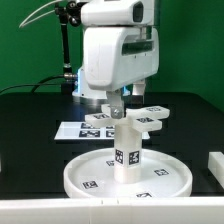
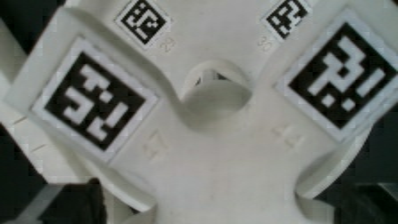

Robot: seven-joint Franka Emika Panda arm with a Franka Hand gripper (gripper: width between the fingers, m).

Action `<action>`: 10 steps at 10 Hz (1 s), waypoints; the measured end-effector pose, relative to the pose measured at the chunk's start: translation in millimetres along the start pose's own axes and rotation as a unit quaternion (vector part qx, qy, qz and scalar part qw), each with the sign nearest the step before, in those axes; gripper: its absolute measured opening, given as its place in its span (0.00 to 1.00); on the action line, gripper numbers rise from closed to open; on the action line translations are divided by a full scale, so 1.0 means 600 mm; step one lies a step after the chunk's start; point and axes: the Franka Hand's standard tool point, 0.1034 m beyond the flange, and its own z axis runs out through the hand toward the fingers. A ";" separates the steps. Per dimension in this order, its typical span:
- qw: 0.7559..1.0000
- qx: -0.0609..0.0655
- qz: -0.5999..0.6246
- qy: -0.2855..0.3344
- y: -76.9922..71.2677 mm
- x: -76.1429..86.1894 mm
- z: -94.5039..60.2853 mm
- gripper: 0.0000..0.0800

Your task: Assemble round table

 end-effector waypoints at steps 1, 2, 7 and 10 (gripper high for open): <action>1.000 0.001 0.001 -0.001 -0.001 0.000 0.002 0.81; 1.000 0.002 0.002 -0.002 -0.003 0.001 0.005 0.81; 1.000 0.005 -0.004 -0.010 -0.001 -0.002 0.018 0.81; 1.000 0.004 -0.003 -0.010 0.000 -0.003 0.019 0.56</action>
Offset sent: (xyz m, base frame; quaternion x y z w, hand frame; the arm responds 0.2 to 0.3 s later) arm 0.0103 0.0033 -0.0065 0.0131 -0.0175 -0.0308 0.9993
